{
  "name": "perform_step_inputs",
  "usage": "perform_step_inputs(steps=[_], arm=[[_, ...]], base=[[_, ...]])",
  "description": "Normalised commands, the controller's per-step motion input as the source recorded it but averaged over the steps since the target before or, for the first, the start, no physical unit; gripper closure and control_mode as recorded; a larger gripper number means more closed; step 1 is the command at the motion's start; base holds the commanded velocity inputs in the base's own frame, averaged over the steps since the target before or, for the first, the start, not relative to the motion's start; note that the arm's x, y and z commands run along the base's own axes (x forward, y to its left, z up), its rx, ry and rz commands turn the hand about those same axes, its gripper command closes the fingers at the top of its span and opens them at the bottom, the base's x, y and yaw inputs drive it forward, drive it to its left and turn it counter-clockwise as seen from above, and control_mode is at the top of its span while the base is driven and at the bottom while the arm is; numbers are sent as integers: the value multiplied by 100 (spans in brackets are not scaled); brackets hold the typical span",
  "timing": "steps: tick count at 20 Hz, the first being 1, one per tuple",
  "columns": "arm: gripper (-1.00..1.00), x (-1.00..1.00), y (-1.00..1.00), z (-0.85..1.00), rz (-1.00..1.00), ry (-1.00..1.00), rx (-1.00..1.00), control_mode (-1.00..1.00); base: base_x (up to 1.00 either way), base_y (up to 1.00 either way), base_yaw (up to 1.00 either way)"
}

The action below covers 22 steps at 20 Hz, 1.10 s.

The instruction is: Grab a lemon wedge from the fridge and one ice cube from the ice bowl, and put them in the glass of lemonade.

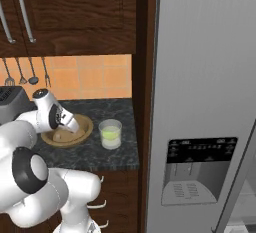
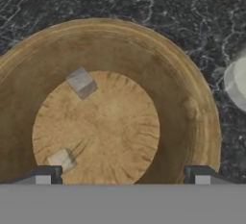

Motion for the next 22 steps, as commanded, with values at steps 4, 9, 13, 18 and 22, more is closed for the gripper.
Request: perform_step_inputs(steps=[4,9,13,18,22], arm=[[-100,17,3,-23,10,0,-1,-100],[-100,20,11,-22,3,0,-2,-100],[-100,31,18,-17,0,0,-1,-100],[-100,34,12,-11,0,0,0,-100],[-100,30,0,-11,0,-1,0,-100]], base=[[0,0,0],[0,0,0],[0,0,0],[0,0,0],[0,0,0]])
